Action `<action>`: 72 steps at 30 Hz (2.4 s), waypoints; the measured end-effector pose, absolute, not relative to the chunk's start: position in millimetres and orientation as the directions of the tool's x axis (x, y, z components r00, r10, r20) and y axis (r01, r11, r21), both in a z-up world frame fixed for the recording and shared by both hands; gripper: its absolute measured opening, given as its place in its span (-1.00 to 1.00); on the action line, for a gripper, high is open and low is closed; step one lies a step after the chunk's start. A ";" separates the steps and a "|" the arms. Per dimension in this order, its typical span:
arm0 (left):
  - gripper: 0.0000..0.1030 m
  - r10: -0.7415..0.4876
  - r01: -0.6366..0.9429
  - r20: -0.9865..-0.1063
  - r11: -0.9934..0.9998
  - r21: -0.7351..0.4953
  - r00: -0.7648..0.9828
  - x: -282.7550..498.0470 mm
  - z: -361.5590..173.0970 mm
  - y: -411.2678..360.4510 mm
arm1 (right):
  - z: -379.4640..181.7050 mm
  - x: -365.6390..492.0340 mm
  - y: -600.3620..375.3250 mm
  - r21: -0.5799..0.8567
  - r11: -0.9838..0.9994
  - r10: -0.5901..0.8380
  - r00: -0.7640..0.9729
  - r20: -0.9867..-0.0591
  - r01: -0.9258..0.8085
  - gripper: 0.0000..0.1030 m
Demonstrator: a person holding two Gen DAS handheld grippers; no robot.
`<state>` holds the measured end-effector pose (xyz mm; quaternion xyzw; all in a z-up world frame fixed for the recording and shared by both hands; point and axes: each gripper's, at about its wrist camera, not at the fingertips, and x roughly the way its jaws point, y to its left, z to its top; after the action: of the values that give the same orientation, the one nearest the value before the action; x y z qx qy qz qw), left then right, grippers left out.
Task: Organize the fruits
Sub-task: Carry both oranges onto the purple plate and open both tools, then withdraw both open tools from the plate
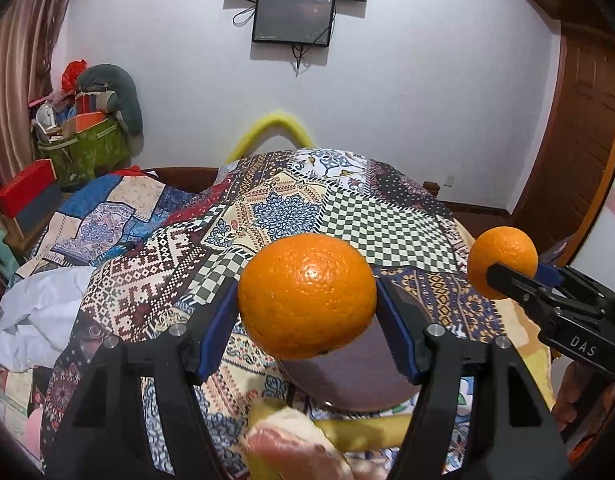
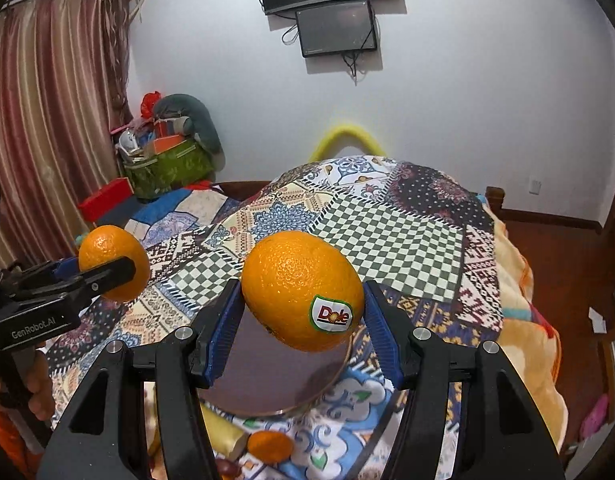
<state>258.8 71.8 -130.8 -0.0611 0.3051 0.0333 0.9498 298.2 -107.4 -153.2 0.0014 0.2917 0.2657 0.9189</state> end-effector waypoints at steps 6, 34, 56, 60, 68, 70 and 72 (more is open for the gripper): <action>0.31 0.018 -0.102 -0.618 0.990 -0.101 0.786 283.4 -143.7 77.8 | -168.8 324.4 -94.0 0.150 0.858 0.481 0.662 -0.575 -0.492 0.09; 0.31 -0.088 -0.045 -0.850 0.991 -0.130 0.519 385.9 -222.9 82.2 | -242.3 379.1 -59.2 0.126 0.835 0.431 0.495 -0.755 -0.535 0.10; 0.43 -0.042 -0.033 -0.806 0.997 -0.076 0.591 350.0 -185.0 75.0 | -216.7 351.7 -70.6 0.118 0.842 0.428 0.520 -0.739 -0.526 0.33; 0.43 -0.020 -0.034 -0.773 0.998 -0.054 0.634 327.3 -164.5 74.3 | -200.4 336.7 -75.1 0.114 0.844 0.436 0.546 -0.715 -0.524 0.33; 0.48 0.006 -0.053 -0.727 0.998 -0.043 0.687 280.1 -135.5 73.7 | -169.3 302.6 -87.9 0.111 0.846 0.452 0.591 -0.668 -0.522 0.33; 0.48 0.013 -0.059 -0.723 0.997 -0.039 0.691 270.2 -132.4 73.2 | -163.4 293.2 -92.9 0.114 0.847 0.456 0.599 -0.658 -0.520 0.33; 0.48 0.015 -0.065 -0.720 0.997 -0.042 0.693 257.4 -129.4 73.1 | -159.1 284.0 -98.2 0.121 0.847 0.461 0.605 -0.649 -0.517 0.33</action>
<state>257.4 73.1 -129.4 -0.0320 0.3909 0.0219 0.9196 284.0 -98.2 -159.1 -0.0396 0.3504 0.2733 0.8950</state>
